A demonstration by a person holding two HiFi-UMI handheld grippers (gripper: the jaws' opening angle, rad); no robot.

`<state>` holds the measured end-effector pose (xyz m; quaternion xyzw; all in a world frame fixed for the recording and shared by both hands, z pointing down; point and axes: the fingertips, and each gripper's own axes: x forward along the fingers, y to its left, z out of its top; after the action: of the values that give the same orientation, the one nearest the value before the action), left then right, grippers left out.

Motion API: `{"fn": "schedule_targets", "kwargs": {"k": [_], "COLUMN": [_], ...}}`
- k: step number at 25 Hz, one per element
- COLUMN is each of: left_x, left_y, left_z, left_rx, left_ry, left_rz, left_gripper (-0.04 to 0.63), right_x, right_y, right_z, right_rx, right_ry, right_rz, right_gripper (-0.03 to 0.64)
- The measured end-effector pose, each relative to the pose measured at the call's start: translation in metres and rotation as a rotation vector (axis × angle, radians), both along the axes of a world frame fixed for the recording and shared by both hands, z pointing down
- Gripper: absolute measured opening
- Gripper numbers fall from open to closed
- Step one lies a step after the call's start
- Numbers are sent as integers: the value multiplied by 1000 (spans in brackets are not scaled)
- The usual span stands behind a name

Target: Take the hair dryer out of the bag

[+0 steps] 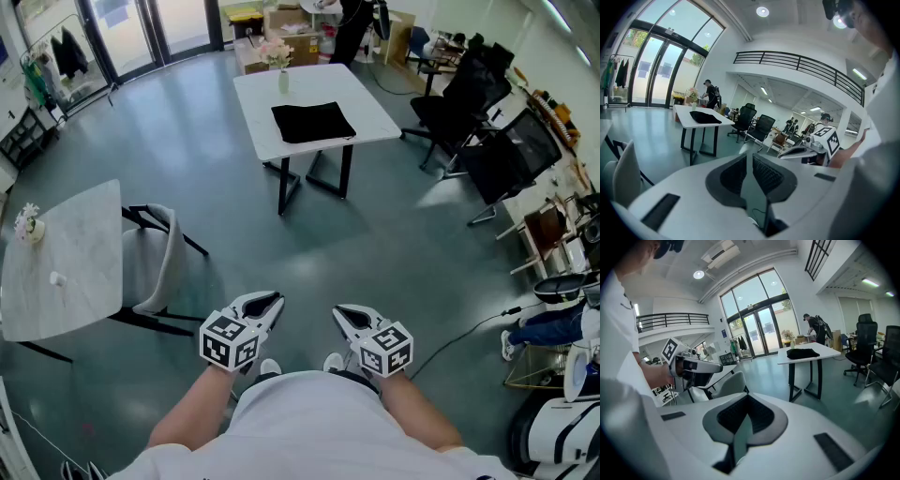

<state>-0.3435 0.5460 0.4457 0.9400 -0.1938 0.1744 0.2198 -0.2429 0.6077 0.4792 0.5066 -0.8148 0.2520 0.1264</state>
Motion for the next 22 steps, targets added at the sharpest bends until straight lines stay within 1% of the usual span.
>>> {"fn": "schedule_targets", "kwargs": {"k": [8, 12, 19, 22], "left_x": [-1, -6, -17, -20], "left_y": [4, -3, -6, -5], "left_z": [1, 3, -2, -4], "left_rx": [4, -4, -15, -10], "left_ry": [-2, 3, 30, 38], "left_rz": [16, 4, -3, 10], "left_gripper": [54, 54, 54, 54], "right_x": [-3, -5, -12, -14], "right_y": [1, 2, 0, 0], "right_z": [-1, 0, -3, -2], "right_rx": [0, -2, 18, 19], "right_ry": [19, 31, 39, 43], "right_rz": [-10, -10, 24, 39], "right_gripper": [15, 15, 17, 17]}}
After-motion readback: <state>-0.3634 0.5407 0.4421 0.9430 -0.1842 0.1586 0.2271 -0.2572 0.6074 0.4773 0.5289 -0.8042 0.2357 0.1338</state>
